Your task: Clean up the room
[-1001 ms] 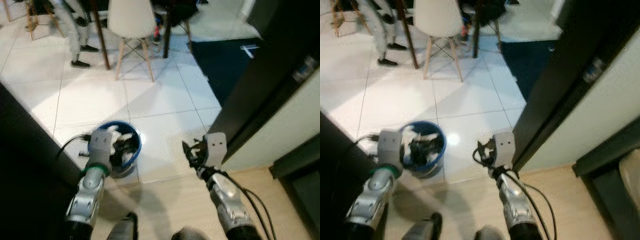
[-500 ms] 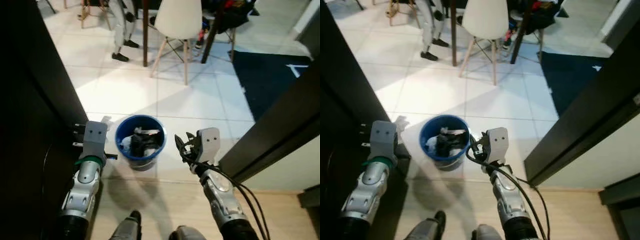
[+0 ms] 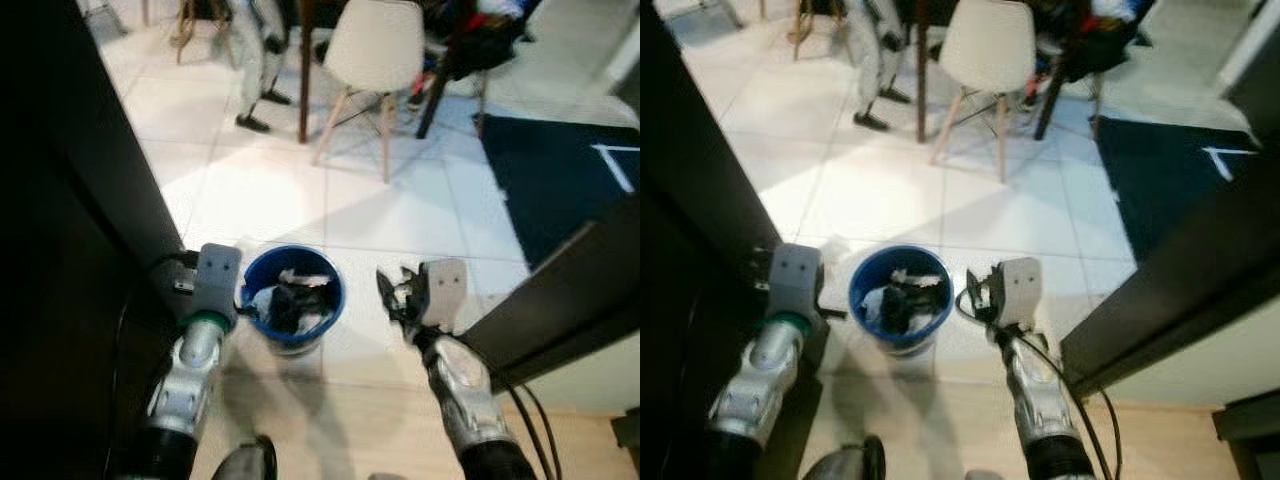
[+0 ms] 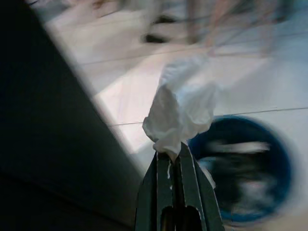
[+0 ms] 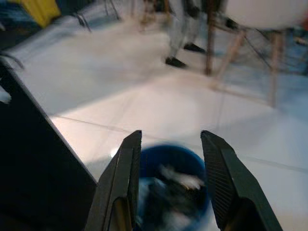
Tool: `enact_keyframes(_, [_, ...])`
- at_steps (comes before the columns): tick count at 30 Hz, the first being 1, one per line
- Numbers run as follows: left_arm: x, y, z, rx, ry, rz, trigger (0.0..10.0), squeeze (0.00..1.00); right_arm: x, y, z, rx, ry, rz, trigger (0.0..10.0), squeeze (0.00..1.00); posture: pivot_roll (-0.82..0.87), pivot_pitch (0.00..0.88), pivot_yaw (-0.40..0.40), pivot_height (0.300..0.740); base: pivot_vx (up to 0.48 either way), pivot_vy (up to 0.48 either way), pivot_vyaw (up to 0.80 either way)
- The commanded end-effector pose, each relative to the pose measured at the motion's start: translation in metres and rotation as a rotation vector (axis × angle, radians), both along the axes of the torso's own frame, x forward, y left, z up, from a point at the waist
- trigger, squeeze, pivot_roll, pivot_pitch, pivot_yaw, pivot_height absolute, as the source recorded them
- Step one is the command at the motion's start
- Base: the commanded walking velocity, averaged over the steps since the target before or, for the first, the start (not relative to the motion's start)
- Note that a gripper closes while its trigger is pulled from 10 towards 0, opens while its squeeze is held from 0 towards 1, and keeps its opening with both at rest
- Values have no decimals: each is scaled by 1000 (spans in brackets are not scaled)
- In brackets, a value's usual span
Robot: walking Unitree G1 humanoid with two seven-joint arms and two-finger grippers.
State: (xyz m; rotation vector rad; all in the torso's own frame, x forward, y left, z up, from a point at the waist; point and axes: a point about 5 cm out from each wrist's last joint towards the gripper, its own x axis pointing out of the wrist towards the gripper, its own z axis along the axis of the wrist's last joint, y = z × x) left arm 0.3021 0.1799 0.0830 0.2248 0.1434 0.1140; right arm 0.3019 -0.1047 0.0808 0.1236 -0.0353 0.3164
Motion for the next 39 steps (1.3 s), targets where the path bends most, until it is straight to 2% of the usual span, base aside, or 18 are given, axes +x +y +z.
enact_keyframes(1, [0, -14, -3, -18, 9, -38, 10000, 0, -5, -17, -11, -13, 37, -49, 10000, 0, -26, 65, 0, 740, 442, 0, 0])
enact_keyframes(13, [1, -15, -4, -18, 6, -52, 10000, 0, -4, -20, -12, -14, 43, -72, 10000, 0, -28, 62, 1, 740, 421, 0, 0])
enact_keyframes(19, [1, -21, -4, -51, 23, -111, 10000, 0, -2, -22, -12, -10, 48, -95, 10000, 0, -28, 62, 1, 740, 0, 0, -735])
enact_keyframes(23, [-2, -33, -7, -96, 57, -209, 10000, 0, -2, -23, -12, -26, 44, -98, 10000, 0, -26, 63, 3, 740, 0, 0, 0])
enact_keyframes(33, [-3, -40, -9, -132, 78, -253, 10000, 0, -3, -21, -13, -23, 43, -92, 10000, 0, -26, 67, 5, 740, 0, 0, 0])
enact_keyframes(38, [-2, -45, -20, -127, 144, -302, 10000, 0, -2, -20, -12, -25, 39, -90, 10000, 0, -23, 72, 2, 740, 0, 0, 0])
enact_keyframes(39, [-1, -50, -28, -137, 200, -335, 10000, 0, -2, -18, -10, -35, 26, -80, 10000, 0, -24, 80, -1, 740, 0, 0, 0])
